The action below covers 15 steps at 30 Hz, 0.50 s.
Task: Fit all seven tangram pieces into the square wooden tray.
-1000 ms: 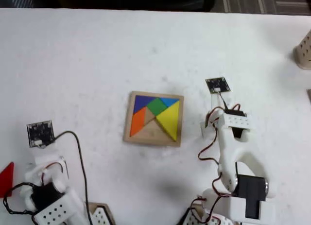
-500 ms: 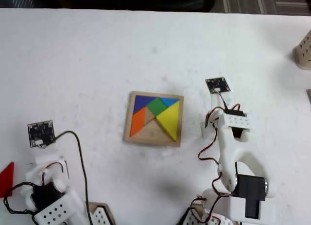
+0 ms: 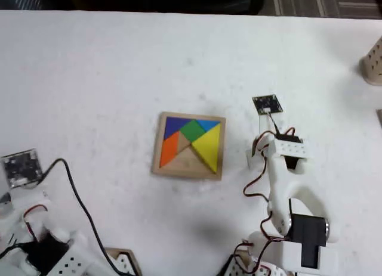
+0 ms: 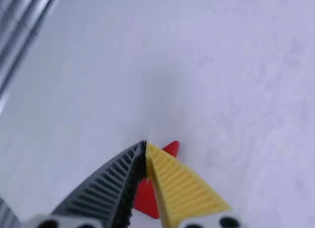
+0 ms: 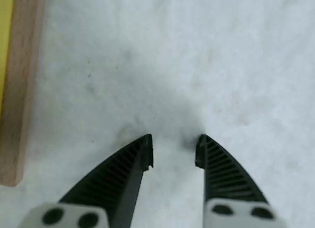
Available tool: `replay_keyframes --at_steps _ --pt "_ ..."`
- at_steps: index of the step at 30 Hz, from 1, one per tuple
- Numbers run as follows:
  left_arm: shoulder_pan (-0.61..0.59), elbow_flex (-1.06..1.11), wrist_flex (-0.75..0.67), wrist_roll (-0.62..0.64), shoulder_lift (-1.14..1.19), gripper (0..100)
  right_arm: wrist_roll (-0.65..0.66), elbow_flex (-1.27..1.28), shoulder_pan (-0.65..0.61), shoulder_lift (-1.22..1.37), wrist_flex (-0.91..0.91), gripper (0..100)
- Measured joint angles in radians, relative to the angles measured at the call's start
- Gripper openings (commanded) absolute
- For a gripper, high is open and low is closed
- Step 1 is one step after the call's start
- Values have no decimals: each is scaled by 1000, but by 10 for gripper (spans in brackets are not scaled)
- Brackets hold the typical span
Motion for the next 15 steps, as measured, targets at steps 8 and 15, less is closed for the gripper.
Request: replay_keyframes --at_steps 8,15 --pt "-235 169 -292 -324 2 24 0 0 0 0 0 138" --pt "-258 152 -204 -259 3 28 31 0 0 0 0 138"
